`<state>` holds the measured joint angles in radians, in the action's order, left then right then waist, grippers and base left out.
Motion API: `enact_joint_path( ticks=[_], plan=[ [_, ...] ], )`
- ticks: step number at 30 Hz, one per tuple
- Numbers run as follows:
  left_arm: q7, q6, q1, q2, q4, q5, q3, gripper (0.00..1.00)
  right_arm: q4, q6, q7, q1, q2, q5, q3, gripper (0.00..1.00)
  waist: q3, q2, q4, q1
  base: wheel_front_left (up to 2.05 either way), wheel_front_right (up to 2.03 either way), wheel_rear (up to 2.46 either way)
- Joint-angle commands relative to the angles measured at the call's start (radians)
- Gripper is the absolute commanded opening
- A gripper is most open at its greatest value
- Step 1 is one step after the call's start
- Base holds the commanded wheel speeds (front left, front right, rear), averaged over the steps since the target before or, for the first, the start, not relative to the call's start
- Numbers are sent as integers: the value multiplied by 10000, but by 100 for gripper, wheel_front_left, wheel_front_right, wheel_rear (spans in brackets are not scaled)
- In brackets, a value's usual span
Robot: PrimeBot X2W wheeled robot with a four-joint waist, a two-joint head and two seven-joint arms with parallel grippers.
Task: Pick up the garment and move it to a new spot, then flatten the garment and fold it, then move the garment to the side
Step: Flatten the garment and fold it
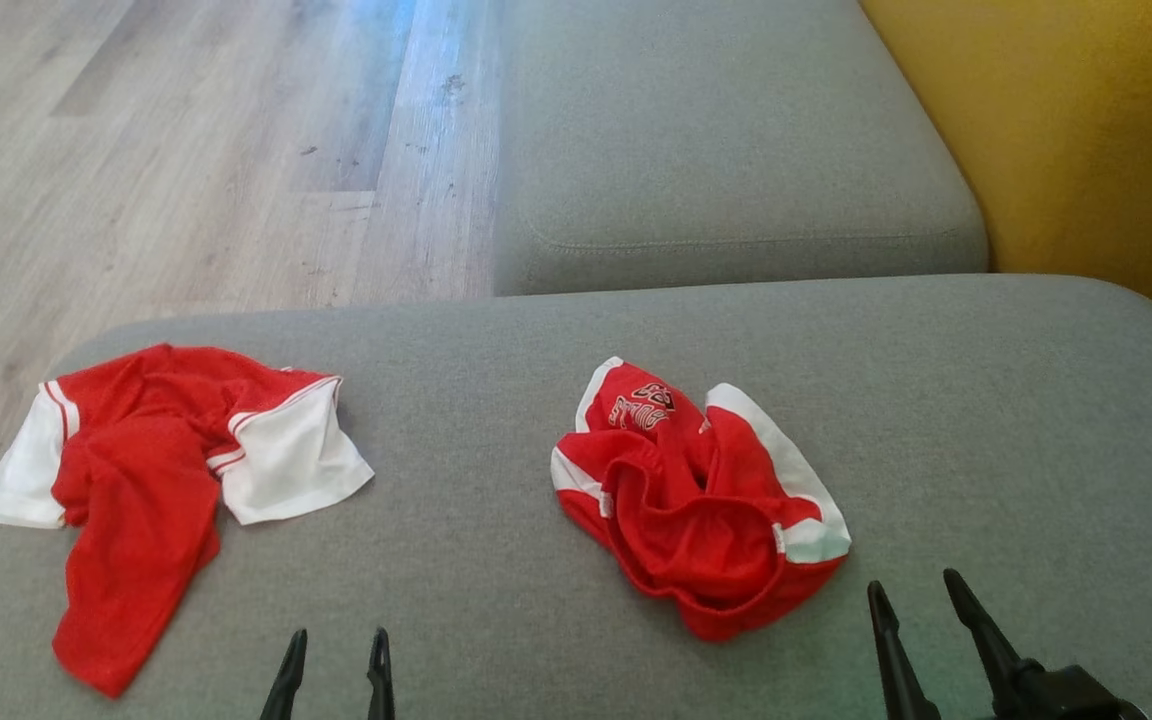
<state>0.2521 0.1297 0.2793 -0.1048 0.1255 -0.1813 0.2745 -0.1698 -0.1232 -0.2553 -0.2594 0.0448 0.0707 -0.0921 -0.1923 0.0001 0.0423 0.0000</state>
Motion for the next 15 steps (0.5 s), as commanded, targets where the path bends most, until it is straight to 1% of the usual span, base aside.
enact_joint_path(
  ticks=[1, 8, 15],
  plan=[
    [97, -70, -437, 157, -258, 122, -444, 100, 303, -75, -65, 430, 55, 76, -184, 100, -12, -1, -2, 0, 0, 0, 0],
    [97, -265, -437, 336, -114, 330, -541, 100, 309, -75, -65, 413, 55, 91, -185, 100, -21, -1, 5, 0, 0, 0, 0],
    [97, -213, -522, 474, 18, 325, -599, 100, 304, -75, -65, 464, 55, -21, -192, 100, 85, -1, -65, 0, 0, 0, 0]
  ],
)
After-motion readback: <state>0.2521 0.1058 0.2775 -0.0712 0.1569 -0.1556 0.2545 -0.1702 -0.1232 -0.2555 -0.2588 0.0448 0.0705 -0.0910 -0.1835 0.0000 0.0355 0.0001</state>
